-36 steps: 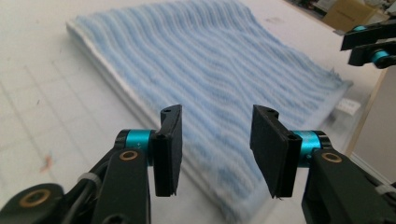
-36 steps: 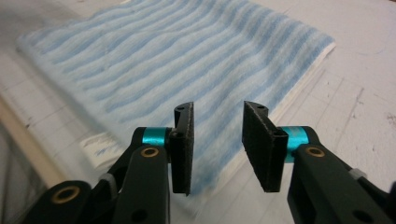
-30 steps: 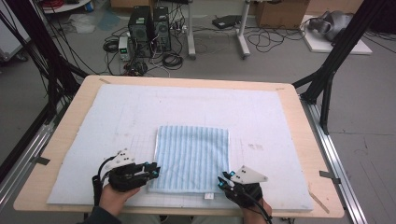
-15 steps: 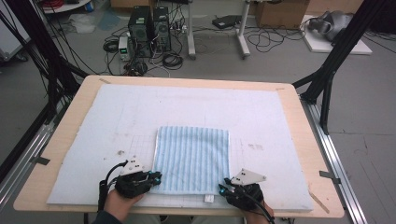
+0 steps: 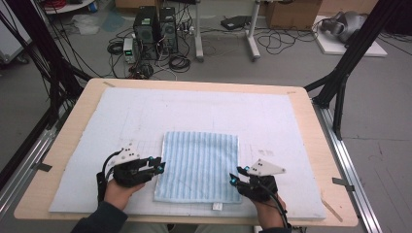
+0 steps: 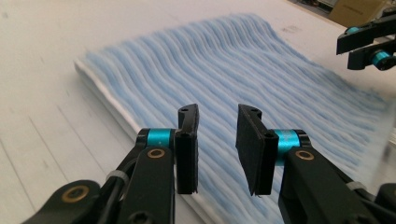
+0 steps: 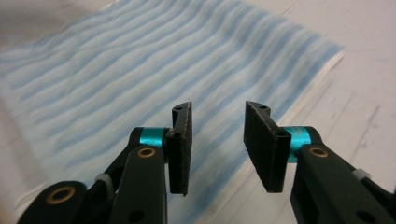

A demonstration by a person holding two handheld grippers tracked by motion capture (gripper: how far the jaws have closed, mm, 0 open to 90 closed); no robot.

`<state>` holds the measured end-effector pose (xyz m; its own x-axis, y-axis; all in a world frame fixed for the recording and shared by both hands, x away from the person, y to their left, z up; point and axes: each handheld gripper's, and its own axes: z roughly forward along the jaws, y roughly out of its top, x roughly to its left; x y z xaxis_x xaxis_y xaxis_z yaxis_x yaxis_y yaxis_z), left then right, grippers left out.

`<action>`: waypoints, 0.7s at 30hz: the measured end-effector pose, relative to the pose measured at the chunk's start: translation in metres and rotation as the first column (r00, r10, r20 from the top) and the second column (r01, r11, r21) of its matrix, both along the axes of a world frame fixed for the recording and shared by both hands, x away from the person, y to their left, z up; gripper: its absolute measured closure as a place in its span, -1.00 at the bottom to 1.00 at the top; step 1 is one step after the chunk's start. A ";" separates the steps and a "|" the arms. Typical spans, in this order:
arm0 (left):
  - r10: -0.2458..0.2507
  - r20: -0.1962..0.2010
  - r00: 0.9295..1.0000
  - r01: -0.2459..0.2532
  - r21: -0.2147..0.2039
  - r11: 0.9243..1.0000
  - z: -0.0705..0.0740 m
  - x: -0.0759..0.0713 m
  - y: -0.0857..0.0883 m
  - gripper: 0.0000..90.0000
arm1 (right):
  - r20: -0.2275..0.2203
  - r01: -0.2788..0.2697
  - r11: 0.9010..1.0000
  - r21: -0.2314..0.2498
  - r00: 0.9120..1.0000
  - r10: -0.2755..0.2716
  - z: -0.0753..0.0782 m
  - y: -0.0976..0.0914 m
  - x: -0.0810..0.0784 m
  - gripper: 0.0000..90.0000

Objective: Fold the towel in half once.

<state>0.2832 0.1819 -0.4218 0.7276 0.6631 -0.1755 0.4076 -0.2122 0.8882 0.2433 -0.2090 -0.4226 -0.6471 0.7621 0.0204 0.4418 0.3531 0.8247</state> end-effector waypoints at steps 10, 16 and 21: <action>0.112 0.053 0.992 -0.109 -0.044 0.993 0.010 0.056 -0.016 0.68 | -0.024 0.084 0.996 -0.010 0.996 -0.085 0.007 0.007 0.078 0.65; 0.149 0.009 0.989 -0.149 0.001 0.989 -0.007 0.082 -0.032 0.75 | -0.054 0.077 0.996 -0.050 0.995 -0.079 0.004 0.023 0.114 0.66; 0.219 -0.027 0.975 -0.215 0.093 0.972 -0.021 0.096 -0.032 0.82 | -0.112 0.091 0.991 -0.098 0.988 -0.102 -0.010 0.028 0.132 0.66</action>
